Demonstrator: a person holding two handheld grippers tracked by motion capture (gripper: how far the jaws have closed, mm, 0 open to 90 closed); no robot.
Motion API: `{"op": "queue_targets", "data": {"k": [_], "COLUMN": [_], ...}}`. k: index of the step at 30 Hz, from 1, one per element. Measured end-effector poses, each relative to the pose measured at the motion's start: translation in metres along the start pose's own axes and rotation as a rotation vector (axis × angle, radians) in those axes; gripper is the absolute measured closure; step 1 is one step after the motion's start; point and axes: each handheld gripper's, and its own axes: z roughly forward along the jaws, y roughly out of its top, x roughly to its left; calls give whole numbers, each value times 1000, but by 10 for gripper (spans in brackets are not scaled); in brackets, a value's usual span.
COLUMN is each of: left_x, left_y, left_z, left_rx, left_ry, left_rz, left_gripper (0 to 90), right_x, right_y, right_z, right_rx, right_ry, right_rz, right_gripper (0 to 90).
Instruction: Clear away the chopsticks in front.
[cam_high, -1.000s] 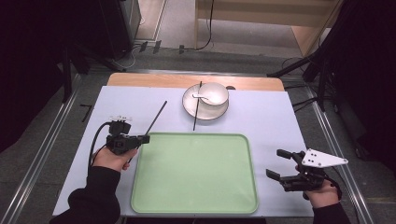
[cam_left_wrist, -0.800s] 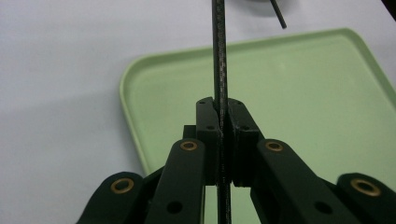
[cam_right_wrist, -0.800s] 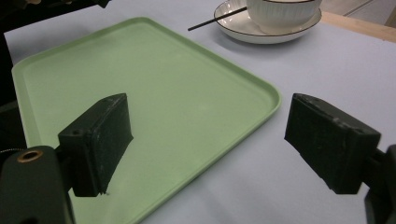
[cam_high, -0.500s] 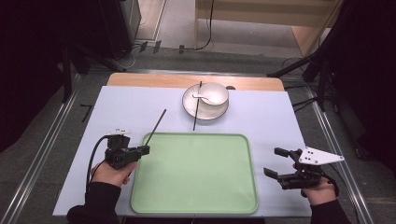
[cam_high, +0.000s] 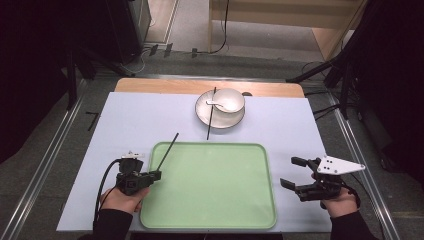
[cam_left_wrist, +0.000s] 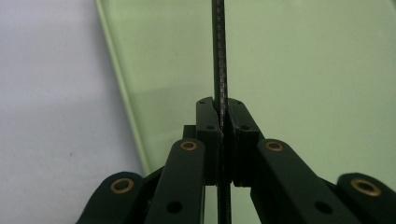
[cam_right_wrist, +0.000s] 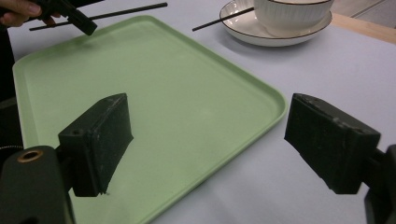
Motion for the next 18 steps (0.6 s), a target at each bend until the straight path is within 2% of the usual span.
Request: {"op": "queue_targets", "data": {"k": [8,11,18], "left_x": [-1,-2,-5], "left_y": [-6,-7,-8], "left_z": [9,13,15], "left_rx": [51,63,57], "left_ry": [-1,12,1], "left_rz": [-27,-13,-4], "left_gripper": [858,859,837], "right_x": [0,0,0], "right_y": [1,2,2], "right_z": [2,3,3], "right_rx": [0,2,6], "right_ry": [7,8,8], "right_rz": [-5,-7,-5], "right_gripper": [151,151,151]}}
